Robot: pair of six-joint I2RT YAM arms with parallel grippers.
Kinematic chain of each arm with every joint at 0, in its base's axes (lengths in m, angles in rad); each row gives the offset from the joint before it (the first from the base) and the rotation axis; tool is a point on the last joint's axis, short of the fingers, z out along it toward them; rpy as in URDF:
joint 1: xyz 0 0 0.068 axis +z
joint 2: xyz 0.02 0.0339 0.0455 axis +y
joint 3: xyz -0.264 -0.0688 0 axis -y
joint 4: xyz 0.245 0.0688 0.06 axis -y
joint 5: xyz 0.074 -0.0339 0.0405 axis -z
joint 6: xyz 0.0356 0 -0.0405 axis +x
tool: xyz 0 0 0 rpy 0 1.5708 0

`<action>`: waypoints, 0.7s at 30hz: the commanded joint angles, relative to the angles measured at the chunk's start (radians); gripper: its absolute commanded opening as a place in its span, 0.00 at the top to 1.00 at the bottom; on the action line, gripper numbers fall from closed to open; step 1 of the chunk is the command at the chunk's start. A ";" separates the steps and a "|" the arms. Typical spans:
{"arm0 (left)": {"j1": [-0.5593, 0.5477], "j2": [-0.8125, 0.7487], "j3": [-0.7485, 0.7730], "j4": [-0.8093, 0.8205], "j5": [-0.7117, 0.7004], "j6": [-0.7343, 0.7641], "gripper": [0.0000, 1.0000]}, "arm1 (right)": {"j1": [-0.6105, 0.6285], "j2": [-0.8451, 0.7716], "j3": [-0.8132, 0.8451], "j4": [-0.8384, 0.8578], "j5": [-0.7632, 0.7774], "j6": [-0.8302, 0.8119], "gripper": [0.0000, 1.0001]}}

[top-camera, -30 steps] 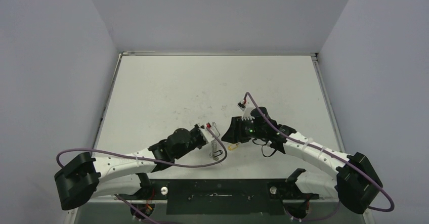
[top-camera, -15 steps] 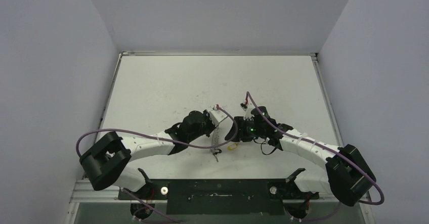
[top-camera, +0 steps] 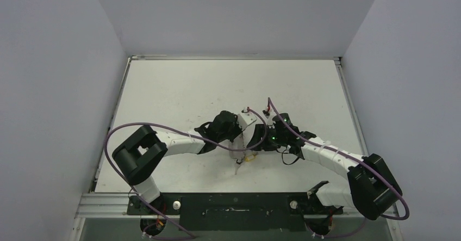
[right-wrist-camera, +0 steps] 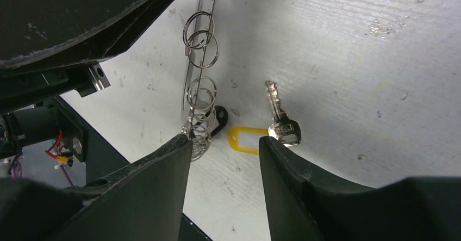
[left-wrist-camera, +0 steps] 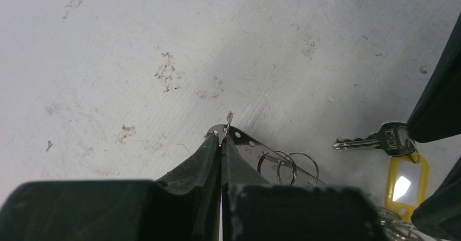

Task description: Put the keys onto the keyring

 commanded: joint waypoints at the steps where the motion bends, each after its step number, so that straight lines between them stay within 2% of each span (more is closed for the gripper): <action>1: 0.005 0.035 0.056 -0.018 -0.029 0.039 1.00 | -0.018 0.032 0.036 0.034 0.032 -0.032 0.49; 6: 0.005 0.055 0.066 -0.031 -0.052 0.066 0.65 | -0.031 0.139 0.078 0.087 0.018 -0.059 0.44; 11: 0.005 0.020 0.084 -0.092 -0.079 0.038 0.46 | -0.033 0.231 0.120 0.156 -0.006 -0.055 0.44; 14: 0.008 -0.031 0.064 -0.110 -0.113 -0.012 0.29 | -0.033 0.283 0.148 0.159 -0.013 -0.074 0.44; 18: 0.029 -0.122 0.008 -0.130 -0.134 -0.126 0.17 | -0.032 0.326 0.177 0.128 -0.024 -0.095 0.45; 21: 0.068 -0.202 -0.036 -0.185 -0.125 -0.293 0.12 | -0.020 0.343 0.175 0.148 -0.065 -0.072 0.48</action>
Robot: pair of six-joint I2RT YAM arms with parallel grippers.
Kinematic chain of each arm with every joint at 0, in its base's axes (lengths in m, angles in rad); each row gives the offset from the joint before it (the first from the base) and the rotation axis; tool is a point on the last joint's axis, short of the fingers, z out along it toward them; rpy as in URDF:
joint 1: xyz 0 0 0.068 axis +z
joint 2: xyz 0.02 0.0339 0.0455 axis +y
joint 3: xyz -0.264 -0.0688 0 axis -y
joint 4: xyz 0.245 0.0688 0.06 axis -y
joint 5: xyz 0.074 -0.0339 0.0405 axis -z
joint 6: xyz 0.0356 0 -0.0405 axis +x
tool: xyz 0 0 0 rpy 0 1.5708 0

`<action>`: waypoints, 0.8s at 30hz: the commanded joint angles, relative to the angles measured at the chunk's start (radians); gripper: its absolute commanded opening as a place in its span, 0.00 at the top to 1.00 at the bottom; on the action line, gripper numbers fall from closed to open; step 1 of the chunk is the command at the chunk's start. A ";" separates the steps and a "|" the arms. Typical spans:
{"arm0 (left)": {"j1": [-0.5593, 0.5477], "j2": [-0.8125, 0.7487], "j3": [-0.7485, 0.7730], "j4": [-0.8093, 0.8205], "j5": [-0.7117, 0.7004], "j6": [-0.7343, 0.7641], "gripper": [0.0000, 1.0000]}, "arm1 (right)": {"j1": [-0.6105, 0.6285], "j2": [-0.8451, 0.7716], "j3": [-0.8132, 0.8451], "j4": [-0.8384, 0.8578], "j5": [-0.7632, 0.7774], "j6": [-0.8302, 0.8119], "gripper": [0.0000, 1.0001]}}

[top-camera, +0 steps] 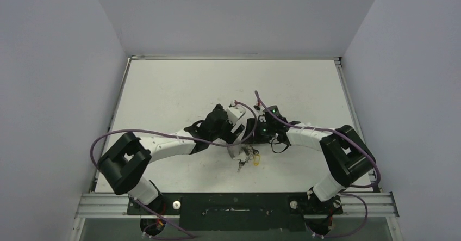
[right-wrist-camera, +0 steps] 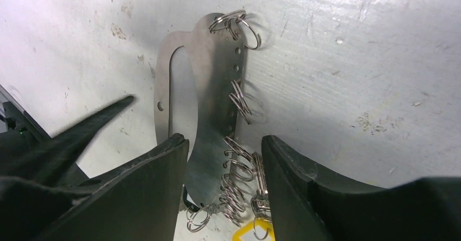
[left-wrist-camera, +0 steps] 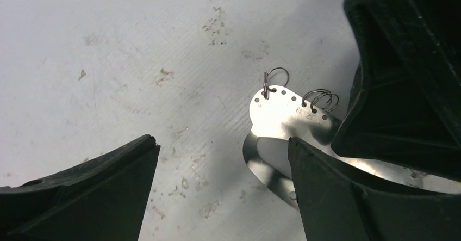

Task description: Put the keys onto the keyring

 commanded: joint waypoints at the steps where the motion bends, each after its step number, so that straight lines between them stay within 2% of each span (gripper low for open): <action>1: 0.067 -0.147 -0.046 -0.064 0.017 -0.262 0.12 | 0.021 0.021 0.029 0.057 -0.065 0.012 0.48; 6: 0.170 -0.252 -0.085 -0.154 0.167 -0.411 0.13 | 0.113 0.061 0.025 0.149 -0.101 0.140 0.50; 11: 0.192 -0.364 -0.141 -0.174 0.193 -0.435 0.13 | 0.226 0.112 0.010 0.399 -0.158 0.356 0.50; 14: 0.205 -0.426 -0.170 -0.213 0.206 -0.461 0.14 | 0.230 0.092 0.014 0.459 -0.153 0.392 0.47; 16: 0.209 -0.462 -0.186 -0.233 0.225 -0.494 0.15 | 0.218 0.057 0.036 0.381 -0.121 0.329 0.44; 20: 0.215 -0.507 -0.204 -0.333 0.220 -0.580 0.18 | 0.200 -0.006 0.115 0.084 -0.015 0.122 0.37; 24: 0.218 -0.503 -0.239 -0.396 0.228 -0.690 0.27 | 0.153 -0.029 0.142 -0.037 0.013 0.019 0.37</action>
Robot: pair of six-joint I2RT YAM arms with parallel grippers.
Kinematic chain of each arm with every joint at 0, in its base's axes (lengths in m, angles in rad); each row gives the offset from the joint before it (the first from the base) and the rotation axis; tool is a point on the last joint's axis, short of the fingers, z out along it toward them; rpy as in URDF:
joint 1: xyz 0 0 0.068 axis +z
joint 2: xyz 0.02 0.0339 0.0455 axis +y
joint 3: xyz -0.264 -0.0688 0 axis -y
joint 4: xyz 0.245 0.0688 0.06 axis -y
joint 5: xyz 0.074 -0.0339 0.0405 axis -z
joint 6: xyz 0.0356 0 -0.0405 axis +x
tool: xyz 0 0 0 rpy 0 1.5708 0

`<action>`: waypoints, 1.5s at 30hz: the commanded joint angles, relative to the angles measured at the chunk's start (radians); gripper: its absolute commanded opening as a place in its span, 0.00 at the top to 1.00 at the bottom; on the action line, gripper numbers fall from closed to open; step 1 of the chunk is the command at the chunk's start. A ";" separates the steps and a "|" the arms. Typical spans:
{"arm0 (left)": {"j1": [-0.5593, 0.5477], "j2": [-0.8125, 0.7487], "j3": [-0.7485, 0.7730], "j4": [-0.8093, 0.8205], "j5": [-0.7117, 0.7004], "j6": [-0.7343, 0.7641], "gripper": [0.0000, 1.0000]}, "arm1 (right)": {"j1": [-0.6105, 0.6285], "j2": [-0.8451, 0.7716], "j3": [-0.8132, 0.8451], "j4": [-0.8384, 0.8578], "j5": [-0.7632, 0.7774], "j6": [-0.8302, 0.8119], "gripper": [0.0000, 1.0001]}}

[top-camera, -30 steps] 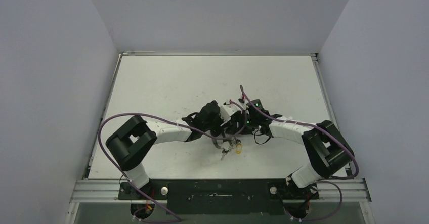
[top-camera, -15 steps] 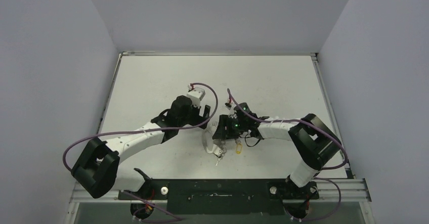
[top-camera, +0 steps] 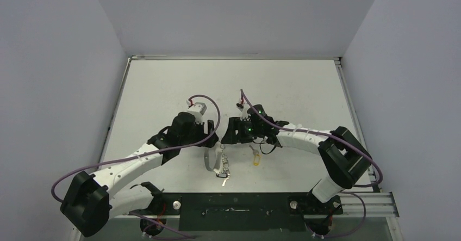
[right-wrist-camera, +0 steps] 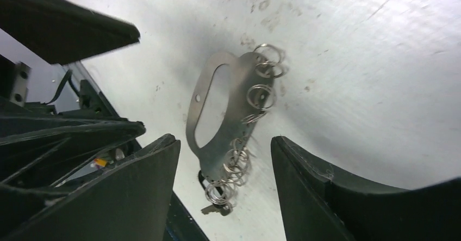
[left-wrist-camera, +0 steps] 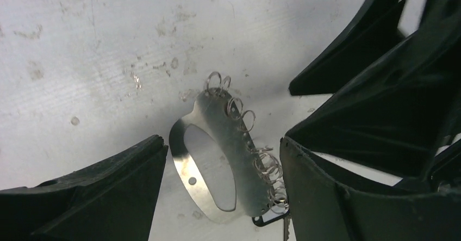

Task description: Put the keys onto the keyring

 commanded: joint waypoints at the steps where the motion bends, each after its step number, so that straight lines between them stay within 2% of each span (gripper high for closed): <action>1: 0.009 -0.004 -0.047 -0.089 0.034 -0.154 0.29 | -0.057 -0.056 0.057 -0.159 0.064 -0.162 0.39; 5: 0.009 0.053 -0.084 -0.080 0.063 -0.211 0.41 | -0.091 -0.023 0.064 -0.177 0.044 -0.197 0.63; 6: 0.009 0.066 -0.091 -0.070 0.066 -0.212 0.44 | -0.090 -0.009 0.067 -0.179 0.043 -0.205 0.66; 11: 0.010 0.134 -0.086 -0.054 0.044 -0.165 0.52 | -0.072 0.041 0.073 -0.161 0.027 -0.212 0.67; 19: 0.009 0.287 -0.030 0.022 0.038 0.009 0.61 | -0.066 0.018 0.077 -0.115 0.031 -0.269 0.57; 22: 0.009 0.354 0.017 0.040 0.039 0.078 0.66 | -0.066 0.028 0.083 -0.064 0.013 -0.281 0.57; 23: 0.009 0.376 0.035 0.047 0.046 0.104 0.68 | -0.066 0.036 0.086 -0.045 0.007 -0.280 0.60; 25: 0.008 0.426 0.067 0.062 0.054 0.153 0.72 | -0.066 0.062 0.086 0.004 -0.007 -0.265 0.73; 27: 0.007 0.482 0.107 0.060 0.060 0.188 0.73 | -0.065 0.090 0.084 0.042 -0.015 -0.251 0.81; 36: 0.007 0.666 0.268 0.059 0.114 0.287 0.84 | -0.023 0.101 0.013 0.071 -0.037 -0.235 0.97; 39: 0.007 0.660 0.280 0.064 0.118 0.290 0.84 | 0.022 0.081 -0.017 0.057 -0.025 -0.233 0.99; 45: 0.008 0.542 0.215 0.109 0.087 0.258 0.68 | 0.067 0.085 -0.060 0.071 -0.009 -0.213 0.99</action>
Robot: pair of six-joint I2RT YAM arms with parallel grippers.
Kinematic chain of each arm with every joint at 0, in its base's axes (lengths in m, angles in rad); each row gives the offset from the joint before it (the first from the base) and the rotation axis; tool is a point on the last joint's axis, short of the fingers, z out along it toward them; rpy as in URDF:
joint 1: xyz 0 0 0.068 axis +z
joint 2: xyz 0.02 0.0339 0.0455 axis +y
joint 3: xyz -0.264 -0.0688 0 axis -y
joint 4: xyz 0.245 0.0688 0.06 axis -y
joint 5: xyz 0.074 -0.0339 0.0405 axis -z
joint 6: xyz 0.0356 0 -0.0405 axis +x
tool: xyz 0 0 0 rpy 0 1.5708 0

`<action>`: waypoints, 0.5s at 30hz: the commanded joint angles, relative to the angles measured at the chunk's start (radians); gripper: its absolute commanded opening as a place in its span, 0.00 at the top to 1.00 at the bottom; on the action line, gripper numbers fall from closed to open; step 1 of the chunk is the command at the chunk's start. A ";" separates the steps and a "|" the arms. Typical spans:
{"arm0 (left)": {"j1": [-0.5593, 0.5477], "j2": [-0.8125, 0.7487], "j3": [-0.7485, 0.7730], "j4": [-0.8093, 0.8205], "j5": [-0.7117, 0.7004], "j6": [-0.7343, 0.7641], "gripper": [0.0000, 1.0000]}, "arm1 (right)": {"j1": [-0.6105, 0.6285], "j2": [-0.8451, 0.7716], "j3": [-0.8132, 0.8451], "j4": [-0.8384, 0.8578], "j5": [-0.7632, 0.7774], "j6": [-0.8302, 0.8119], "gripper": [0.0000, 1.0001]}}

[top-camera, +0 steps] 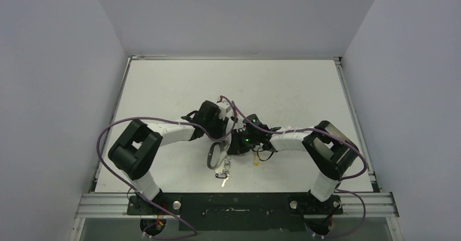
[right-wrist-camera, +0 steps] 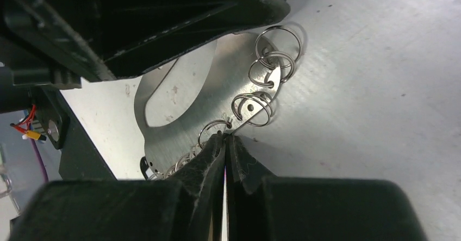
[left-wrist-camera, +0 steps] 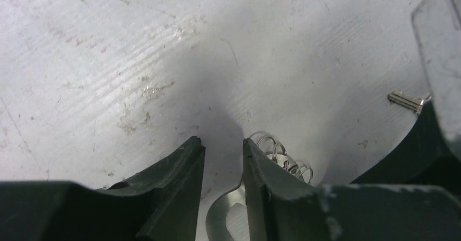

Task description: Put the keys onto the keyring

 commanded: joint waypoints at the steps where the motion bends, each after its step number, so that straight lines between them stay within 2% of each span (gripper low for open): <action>1: 0.003 -0.090 -0.063 -0.001 -0.027 -0.025 0.66 | 0.040 -0.028 -0.026 0.049 -0.008 -0.010 0.99; 6: 0.005 -0.221 -0.184 0.083 0.026 -0.139 0.65 | 0.041 -0.093 -0.040 0.008 0.024 -0.030 0.98; 11: 0.004 -0.333 -0.345 0.289 0.116 -0.250 0.66 | 0.031 -0.196 -0.024 -0.101 0.103 -0.092 0.95; 15: 0.005 -0.362 -0.438 0.469 0.162 -0.293 0.65 | -0.004 -0.248 -0.025 -0.132 0.128 -0.107 0.91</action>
